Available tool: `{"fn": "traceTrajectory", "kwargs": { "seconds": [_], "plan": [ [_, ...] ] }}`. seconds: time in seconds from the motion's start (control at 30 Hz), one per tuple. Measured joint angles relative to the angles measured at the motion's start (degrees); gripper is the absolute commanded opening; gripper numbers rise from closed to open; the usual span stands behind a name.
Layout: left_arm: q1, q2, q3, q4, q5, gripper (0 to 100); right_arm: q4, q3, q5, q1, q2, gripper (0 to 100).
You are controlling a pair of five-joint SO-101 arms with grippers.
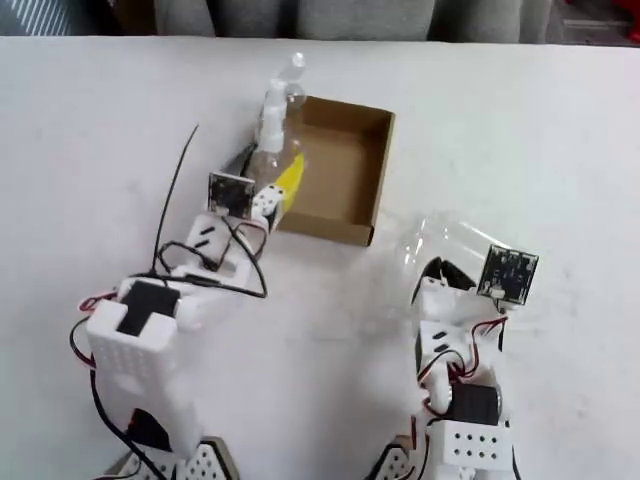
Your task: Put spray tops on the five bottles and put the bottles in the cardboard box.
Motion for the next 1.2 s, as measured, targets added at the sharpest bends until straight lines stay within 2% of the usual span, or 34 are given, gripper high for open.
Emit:
{"fn": "traceTrajectory", "kwargs": {
  "seconds": [0.17,0.37,0.9,1.2],
  "plan": [
    [0.0,0.0,0.0,0.0,0.0,28,0.0,0.0,0.26,0.0,0.0,1.8],
    [0.0,-0.18,0.09,0.0,0.0,28,0.0,0.0,4.75,0.0,0.0,1.7],
    [-2.02,-3.78,2.11,0.26,0.0,28,0.0,0.0,5.19,0.0,0.0,1.7],
    [-2.02,-16.26,7.47,9.67,0.0,28,0.0,0.0,5.45,0.0,0.0,1.7]
  ]
}}
